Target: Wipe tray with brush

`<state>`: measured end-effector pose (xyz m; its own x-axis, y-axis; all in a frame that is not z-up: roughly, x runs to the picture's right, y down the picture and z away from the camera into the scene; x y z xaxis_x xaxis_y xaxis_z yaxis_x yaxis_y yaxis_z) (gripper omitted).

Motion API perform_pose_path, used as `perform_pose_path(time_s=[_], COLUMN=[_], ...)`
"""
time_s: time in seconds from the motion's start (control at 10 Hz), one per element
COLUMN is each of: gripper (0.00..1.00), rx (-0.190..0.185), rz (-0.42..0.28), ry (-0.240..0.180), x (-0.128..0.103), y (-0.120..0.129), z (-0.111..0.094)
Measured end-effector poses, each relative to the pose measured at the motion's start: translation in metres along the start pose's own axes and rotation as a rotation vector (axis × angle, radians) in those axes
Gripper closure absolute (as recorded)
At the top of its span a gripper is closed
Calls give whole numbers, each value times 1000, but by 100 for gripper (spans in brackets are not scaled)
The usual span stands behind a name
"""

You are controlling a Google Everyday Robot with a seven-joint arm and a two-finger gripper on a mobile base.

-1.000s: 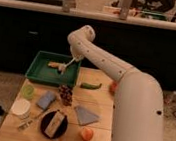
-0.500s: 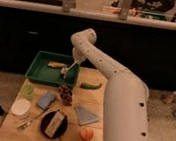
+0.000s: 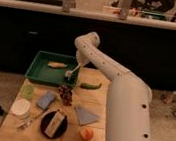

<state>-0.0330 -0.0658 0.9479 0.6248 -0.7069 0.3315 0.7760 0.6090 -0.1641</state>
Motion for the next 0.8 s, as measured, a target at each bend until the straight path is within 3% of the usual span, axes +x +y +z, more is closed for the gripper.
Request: perform_pose_path(time_s=[0.4, 0.8], gripper=[100, 100], rx=[-19, -11], rz=[22, 32], ry=[74, 102], x=[9, 17], y=[8, -6], z=[4, 1])
